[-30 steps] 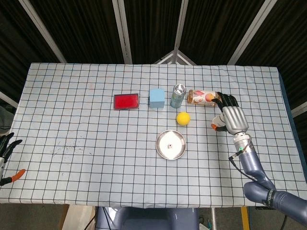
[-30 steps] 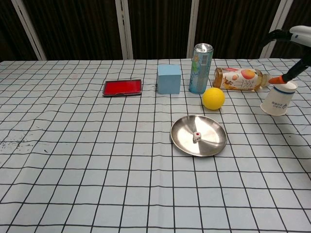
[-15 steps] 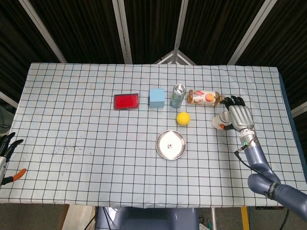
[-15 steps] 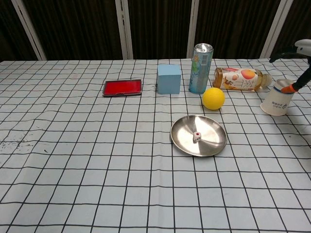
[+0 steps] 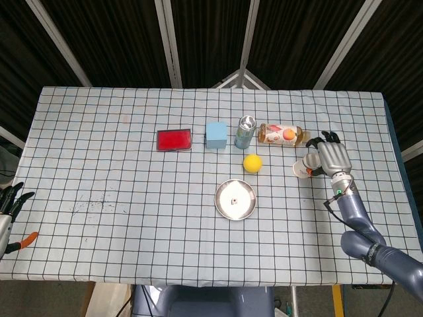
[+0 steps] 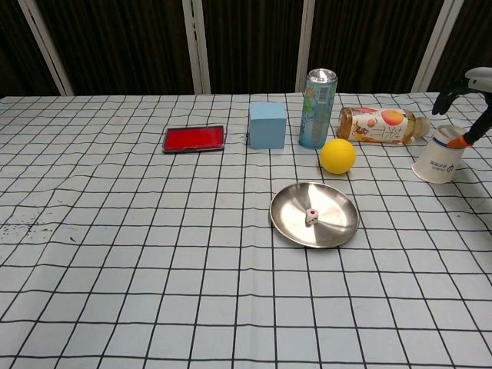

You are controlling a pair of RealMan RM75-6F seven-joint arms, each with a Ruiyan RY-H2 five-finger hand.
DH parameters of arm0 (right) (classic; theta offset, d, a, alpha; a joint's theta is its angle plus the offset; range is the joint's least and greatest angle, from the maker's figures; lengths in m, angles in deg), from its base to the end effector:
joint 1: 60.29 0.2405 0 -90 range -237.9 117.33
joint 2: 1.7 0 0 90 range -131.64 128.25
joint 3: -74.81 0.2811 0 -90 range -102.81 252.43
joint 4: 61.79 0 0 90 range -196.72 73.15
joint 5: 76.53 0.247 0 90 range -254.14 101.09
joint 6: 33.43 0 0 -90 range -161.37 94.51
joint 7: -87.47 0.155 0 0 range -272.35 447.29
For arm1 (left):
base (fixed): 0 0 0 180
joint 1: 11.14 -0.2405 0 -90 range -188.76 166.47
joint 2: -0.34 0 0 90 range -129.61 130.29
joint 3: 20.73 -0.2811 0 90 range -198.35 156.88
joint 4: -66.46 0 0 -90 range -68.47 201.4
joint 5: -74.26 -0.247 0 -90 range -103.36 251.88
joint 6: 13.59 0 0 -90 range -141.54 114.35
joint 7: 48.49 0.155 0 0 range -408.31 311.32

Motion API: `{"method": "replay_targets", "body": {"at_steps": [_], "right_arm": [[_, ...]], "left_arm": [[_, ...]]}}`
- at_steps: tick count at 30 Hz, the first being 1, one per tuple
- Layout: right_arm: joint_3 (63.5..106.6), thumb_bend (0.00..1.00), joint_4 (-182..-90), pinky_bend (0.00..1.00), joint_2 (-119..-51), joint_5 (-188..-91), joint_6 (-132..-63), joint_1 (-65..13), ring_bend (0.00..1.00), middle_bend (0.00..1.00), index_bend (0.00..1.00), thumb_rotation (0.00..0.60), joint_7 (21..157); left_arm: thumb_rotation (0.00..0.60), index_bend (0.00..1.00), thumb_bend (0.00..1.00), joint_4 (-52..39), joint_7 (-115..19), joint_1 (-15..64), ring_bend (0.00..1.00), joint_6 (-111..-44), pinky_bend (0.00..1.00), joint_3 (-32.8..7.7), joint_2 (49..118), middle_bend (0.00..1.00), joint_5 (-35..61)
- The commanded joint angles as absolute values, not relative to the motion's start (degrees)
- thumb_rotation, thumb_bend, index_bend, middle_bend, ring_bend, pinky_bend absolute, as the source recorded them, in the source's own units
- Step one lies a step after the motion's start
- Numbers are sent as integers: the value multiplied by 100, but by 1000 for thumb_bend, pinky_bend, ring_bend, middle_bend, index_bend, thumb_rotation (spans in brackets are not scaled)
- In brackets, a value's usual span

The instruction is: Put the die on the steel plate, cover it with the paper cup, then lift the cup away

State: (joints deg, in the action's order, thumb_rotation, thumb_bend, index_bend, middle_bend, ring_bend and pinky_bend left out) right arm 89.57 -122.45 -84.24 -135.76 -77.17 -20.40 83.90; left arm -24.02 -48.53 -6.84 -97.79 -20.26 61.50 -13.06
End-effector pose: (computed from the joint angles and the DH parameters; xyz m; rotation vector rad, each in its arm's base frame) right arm -0.3054 -0.4663 0.0550 1.5084 -1.0442 0.7348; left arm -0.3640 0.1840 0.1495 -1.4501 -0.8759 -0.8111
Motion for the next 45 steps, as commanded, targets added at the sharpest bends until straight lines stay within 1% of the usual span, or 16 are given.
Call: {"method": "replay_targets", "body": {"at_steps": [1, 8, 13, 17, 23, 28, 35, 41, 45], "right_arm": [[8931, 207, -12200, 0, -8436, -13586, -7677, -2028, 99, 317, 375, 600, 8391], [8868, 207, -12177, 0, -8418, -13618, -7678, -2025, 116, 339, 407, 600, 8303], [8846, 210, -12185, 0, -8404, -13586, -7651, -2018, 136, 371, 417, 600, 8235], [8830, 239, -12172, 0, -8410, -13559, -7642, -2021, 155, 403, 417, 600, 8198], [8821, 261, -12151, 0, -8429, -13555, -7678, -2035, 166, 414, 417, 600, 8185], [8819, 282, -12148, 0, -8438, -13582, -7715, -2041, 190, 442, 421, 600, 8197], [8822, 326, -12196, 0, -8412, -13662, -7819, -2048, 238, 496, 473, 600, 8196], [8831, 328, -12403, 0, -8293, -13788, -7967, -2045, 249, 509, 492, 600, 8141], [8879, 329, -12960, 0, -7986, -13884, -8172, -2060, 249, 509, 492, 600, 7990]], "left_arm": [[600, 150, 294, -2412, -4809, -672, 0, -9756, 23, -2027, 6162, 0, -1295], [600, 150, 294, -2424, -4769, -667, 0, -9744, 24, -2027, 6172, 0, -1282], [600, 150, 293, -2429, -4756, -662, 0, -9737, 24, -2033, 6175, 0, -1289], [600, 150, 294, -2430, -4751, -665, 0, -9745, 24, -2030, 6177, 0, -1281], [600, 150, 294, -2429, -4713, -654, 0, -9722, 24, -2033, 6189, 0, -1278], [600, 150, 294, -2442, -4691, -654, 0, -9721, 24, -2033, 6193, 0, -1270], [600, 150, 293, -2438, -4696, -650, 0, -9717, 24, -2036, 6193, 0, -1271], [600, 150, 294, -2439, -4717, -651, 0, -9719, 24, -2035, 6187, 0, -1271], [600, 150, 293, -2438, -4773, -661, 0, -9750, 23, -2044, 6166, 0, -1304]]}}
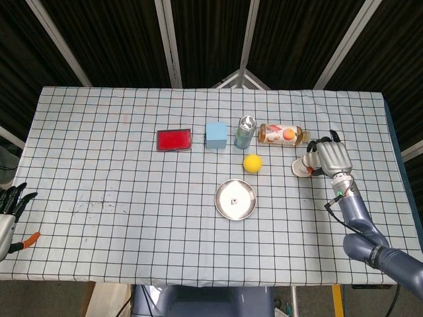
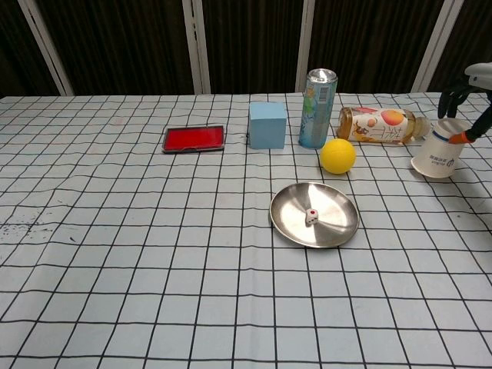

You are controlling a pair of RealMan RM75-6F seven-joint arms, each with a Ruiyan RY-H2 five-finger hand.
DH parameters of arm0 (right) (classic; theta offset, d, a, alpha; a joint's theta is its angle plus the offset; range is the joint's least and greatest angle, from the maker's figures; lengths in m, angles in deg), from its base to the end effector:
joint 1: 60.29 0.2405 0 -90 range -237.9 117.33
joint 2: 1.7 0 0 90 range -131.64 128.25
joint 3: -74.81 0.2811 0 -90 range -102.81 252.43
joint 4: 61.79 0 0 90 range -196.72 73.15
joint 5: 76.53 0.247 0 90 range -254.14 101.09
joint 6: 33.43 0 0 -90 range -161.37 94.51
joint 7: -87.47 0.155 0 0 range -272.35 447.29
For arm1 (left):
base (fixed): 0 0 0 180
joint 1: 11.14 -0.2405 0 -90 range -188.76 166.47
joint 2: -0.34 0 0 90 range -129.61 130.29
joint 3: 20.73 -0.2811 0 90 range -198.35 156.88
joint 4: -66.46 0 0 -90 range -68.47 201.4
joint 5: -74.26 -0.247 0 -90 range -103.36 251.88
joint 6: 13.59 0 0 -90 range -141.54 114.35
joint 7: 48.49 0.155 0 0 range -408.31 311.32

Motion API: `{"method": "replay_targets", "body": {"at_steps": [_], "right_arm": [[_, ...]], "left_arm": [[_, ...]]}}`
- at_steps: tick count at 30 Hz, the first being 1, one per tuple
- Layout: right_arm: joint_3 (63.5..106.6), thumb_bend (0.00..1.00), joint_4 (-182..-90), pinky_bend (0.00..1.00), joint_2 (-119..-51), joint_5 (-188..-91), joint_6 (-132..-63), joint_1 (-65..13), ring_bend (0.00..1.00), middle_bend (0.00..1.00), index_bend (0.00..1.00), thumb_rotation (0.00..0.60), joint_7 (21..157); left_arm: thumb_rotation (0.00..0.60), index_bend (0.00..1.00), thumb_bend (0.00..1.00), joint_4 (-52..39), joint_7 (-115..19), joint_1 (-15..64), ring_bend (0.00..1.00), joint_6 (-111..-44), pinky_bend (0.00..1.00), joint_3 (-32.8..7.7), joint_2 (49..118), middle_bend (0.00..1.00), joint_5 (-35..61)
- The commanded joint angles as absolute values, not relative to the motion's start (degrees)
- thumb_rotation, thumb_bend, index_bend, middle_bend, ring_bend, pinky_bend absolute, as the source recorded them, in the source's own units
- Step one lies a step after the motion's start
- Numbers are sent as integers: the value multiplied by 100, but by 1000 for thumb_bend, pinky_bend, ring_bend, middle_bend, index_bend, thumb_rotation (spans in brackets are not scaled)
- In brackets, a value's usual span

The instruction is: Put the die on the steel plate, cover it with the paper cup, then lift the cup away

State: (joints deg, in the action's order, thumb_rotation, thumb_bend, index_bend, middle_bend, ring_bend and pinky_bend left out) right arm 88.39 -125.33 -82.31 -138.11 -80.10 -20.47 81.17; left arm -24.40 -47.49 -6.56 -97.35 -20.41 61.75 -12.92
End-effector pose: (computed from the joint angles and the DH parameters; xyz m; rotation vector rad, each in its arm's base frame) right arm -0.2957 -0.4615 0.0624 1.5615 -0.9410 0.7262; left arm -0.3623 0.1849 0.1458 -1.4596 -0.8756 -0.8015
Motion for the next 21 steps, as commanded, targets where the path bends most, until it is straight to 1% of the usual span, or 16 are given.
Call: {"method": "replay_targets", "body": {"at_steps": [1, 6, 11, 14, 16, 21], "right_arm": [[8902, 329, -13158, 0, -7887, -13885, -8223, -2063, 249, 509, 492, 600, 7934], [8965, 341, -14363, 0, -7307, -13834, -8431, -2085, 249, 509, 492, 600, 7480], [8972, 364, -15625, 0, -6885, -13631, -8732, -2105, 250, 514, 505, 600, 6801], [8921, 373, -16405, 0, -6782, -13450, -9079, -2107, 250, 514, 505, 600, 6186], [8896, 373, -16737, 0, -6801, -13351, -9263, -2100, 249, 514, 505, 600, 5921], [8870, 374, -17186, 0, -6933, -13040, -9365, -2006, 249, 514, 505, 600, 5717]], "left_arm": [[600, 150, 293, -2435, -4794, -666, 0, -9762, 23, -2045, 6159, 0, -1310], [600, 150, 294, -2425, -4914, -677, 0, -9788, 23, -2055, 6119, 0, -1343], [600, 150, 293, -2409, -5053, -700, 0, -9844, 24, -2085, 6071, 0, -1423], [600, 150, 293, -2393, -5147, -712, 0, -9870, 24, -2097, 6042, 0, -1453], [600, 150, 294, -2381, -5182, -714, 0, -9880, 23, -2095, 6034, 0, -1458], [600, 150, 294, -2362, -5222, -712, 0, -9875, 23, -2103, 6026, 0, -1473]]}}
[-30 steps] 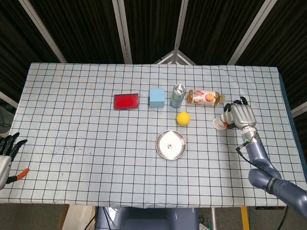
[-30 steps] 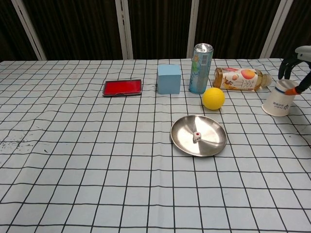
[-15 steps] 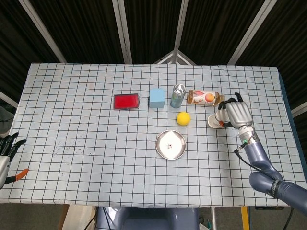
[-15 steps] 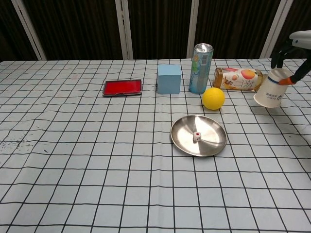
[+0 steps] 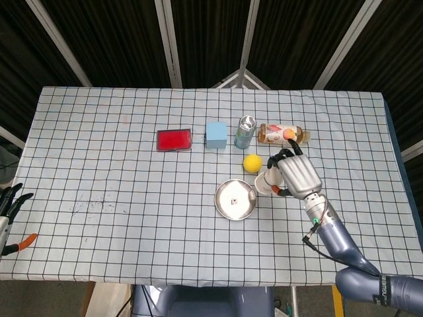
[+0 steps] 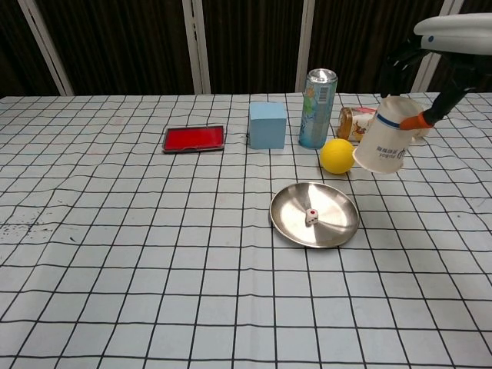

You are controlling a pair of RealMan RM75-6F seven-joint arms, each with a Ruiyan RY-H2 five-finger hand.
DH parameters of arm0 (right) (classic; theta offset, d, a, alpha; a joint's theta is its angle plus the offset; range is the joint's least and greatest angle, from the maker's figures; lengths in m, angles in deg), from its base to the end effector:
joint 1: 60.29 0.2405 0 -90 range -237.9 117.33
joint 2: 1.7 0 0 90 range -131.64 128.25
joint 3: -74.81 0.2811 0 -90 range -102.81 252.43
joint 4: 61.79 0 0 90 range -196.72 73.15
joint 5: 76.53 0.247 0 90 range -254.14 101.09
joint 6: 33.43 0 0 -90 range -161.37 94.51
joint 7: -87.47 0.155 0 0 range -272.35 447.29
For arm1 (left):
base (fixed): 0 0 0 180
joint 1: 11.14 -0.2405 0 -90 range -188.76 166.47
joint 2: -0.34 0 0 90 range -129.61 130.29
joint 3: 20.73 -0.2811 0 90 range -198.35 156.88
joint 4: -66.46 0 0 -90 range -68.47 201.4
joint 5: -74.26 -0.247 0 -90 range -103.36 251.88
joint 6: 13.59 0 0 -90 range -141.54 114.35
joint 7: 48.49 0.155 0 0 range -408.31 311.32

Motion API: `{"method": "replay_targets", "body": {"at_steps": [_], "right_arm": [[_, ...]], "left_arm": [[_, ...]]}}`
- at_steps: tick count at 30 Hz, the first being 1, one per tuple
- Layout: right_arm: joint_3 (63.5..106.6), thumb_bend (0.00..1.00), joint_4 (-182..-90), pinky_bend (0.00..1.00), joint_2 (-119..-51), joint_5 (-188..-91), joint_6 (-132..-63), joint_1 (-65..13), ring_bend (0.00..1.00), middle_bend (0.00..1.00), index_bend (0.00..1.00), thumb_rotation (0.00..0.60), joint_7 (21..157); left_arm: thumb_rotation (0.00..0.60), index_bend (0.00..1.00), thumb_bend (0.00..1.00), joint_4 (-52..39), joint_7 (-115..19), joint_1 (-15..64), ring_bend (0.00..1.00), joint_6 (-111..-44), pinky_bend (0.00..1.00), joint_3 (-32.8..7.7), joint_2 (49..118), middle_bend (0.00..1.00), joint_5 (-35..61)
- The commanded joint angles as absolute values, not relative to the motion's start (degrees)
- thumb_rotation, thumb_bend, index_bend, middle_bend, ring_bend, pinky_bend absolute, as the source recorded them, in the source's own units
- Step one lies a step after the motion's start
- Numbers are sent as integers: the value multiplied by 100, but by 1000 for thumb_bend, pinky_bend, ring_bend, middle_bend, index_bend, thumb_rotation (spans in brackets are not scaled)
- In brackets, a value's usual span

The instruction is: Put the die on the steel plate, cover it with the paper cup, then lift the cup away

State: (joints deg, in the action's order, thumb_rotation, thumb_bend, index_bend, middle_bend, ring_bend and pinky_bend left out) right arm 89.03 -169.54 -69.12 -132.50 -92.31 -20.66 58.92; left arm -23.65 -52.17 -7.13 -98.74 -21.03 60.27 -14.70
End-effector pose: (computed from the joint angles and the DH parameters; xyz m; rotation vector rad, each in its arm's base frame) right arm -0.1467 -0.3665 0.0631 1.7700 -0.8764 0.8987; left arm -0.3644 0.1790 0.1567 -1.4572 -0.8949 -0.8480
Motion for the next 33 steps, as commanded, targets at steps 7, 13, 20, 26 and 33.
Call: {"method": "replay_targets", "body": {"at_steps": [7, 13, 20, 26, 33], "right_arm": [[8681, 374, -17010, 0, -7389, -13316, -9589, -1959, 250, 514, 505, 600, 5639], [8541, 373, -16768, 0, -7777, -13577, -9769, -2005, 253, 514, 505, 600, 5724], [8430, 378, -16588, 0, -8107, -13787, -9849, -2028, 254, 514, 505, 600, 5787], [8408, 379, -16364, 0, -8387, -13816, -9786, -1974, 255, 514, 505, 600, 5797], [8408, 381, -16035, 0, -8641, -13783, -9657, -1919, 256, 514, 510, 600, 5903]], "left_arm": [[600, 150, 294, -2359, -5178, -689, 0, -9830, 24, -2082, 6045, 0, -1427], [600, 150, 294, -2366, -5127, -675, 0, -9797, 23, -2080, 6055, 0, -1409], [600, 150, 294, -2377, -5085, -671, 0, -9786, 24, -2079, 6067, 0, -1401], [600, 150, 294, -2384, -5089, -670, 0, -9782, 23, -2076, 6061, 0, -1390], [600, 150, 293, -2362, -5167, -675, 0, -9805, 23, -2062, 6039, 0, -1381]]}}
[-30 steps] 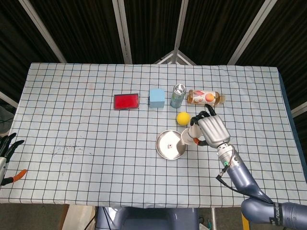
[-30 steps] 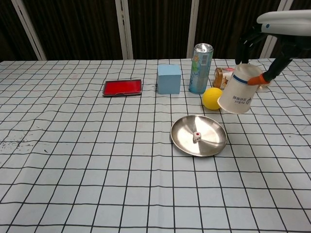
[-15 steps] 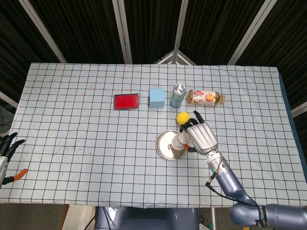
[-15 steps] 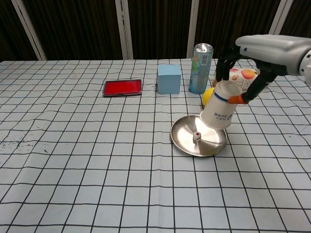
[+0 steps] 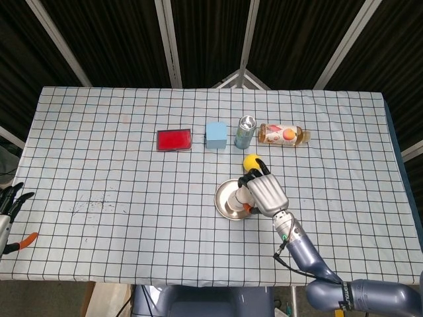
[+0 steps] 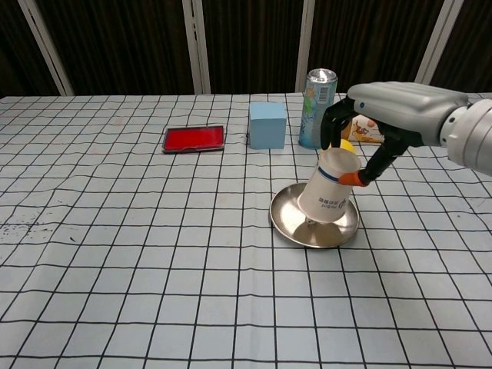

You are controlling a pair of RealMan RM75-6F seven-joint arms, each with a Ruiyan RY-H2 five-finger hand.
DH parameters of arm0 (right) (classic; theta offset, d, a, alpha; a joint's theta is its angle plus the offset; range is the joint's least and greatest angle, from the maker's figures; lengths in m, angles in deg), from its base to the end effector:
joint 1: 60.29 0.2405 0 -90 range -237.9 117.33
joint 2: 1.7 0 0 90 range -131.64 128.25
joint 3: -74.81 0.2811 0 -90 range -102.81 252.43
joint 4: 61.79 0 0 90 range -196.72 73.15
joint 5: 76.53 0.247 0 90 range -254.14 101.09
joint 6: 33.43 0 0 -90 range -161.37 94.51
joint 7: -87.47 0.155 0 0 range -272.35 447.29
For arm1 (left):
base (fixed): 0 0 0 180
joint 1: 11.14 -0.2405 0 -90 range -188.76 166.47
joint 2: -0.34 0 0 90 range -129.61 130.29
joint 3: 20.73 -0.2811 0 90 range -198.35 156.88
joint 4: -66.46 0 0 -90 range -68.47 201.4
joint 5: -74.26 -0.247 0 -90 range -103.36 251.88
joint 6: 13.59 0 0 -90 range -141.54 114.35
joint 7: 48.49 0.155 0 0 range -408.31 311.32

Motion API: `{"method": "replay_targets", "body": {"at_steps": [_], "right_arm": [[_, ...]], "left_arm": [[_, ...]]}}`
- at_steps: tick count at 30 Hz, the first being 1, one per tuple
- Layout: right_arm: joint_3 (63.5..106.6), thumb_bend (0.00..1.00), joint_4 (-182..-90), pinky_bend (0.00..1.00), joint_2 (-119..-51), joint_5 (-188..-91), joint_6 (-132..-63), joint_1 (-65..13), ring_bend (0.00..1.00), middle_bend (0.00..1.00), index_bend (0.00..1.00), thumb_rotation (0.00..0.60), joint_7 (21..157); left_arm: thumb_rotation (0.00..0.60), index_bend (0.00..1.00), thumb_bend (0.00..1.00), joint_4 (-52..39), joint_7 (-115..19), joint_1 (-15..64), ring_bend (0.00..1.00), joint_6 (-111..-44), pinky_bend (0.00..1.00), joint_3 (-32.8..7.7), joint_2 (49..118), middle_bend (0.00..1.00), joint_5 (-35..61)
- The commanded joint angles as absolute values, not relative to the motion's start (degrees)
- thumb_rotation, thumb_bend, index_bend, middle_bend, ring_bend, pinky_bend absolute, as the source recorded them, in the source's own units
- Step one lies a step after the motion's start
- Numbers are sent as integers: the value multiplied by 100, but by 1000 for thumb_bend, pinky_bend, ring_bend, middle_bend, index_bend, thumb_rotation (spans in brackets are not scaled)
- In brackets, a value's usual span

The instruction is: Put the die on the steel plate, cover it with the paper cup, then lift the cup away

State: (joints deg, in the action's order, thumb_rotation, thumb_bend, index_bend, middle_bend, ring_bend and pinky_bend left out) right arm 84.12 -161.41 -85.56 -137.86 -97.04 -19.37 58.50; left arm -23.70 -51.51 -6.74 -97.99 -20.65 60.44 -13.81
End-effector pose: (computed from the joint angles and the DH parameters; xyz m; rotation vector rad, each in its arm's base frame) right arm -0.1321 -0.3427 -0.0250 1.8371 -0.9013 0.9784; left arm -0.3651 0.1831 0.1558 -1.4527 -0.8945 -0.8361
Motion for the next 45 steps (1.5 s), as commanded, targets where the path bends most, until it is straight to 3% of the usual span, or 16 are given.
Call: {"method": "replay_targets", "body": {"at_steps": [1, 12, 22, 38, 45], "right_arm": [[8398, 380, -15974, 0, -8685, -13790, -9636, -1915, 256, 514, 510, 600, 5927], [8339, 382, -15473, 0, -9063, -13860, -9353, -1820, 257, 514, 514, 600, 6112], [8623, 385, -15010, 0, -9417, -13912, -9196, -1653, 258, 515, 521, 600, 6527], [8922, 395, -13892, 0, -10074, -14215, -9483, -1639, 270, 515, 535, 600, 7370], [8837, 397, -13775, 0, -9855, -14191, -9216, -1713, 270, 515, 553, 600, 7522]], "left_arm": [[600, 150, 293, -2355, -5176, -675, 0, -9806, 24, -2061, 6036, 0, -1381], [600, 150, 293, -2343, -5197, -665, 0, -9795, 24, -2057, 6033, 0, -1381], [600, 150, 294, -2325, -5252, -654, 0, -9775, 23, -2056, 6018, 0, -1377], [600, 150, 294, -2311, -5246, -642, 0, -9746, 24, -2043, 6019, 0, -1335], [600, 150, 294, -2327, -5190, -636, 0, -9730, 23, -2048, 6031, 0, -1333]]}}
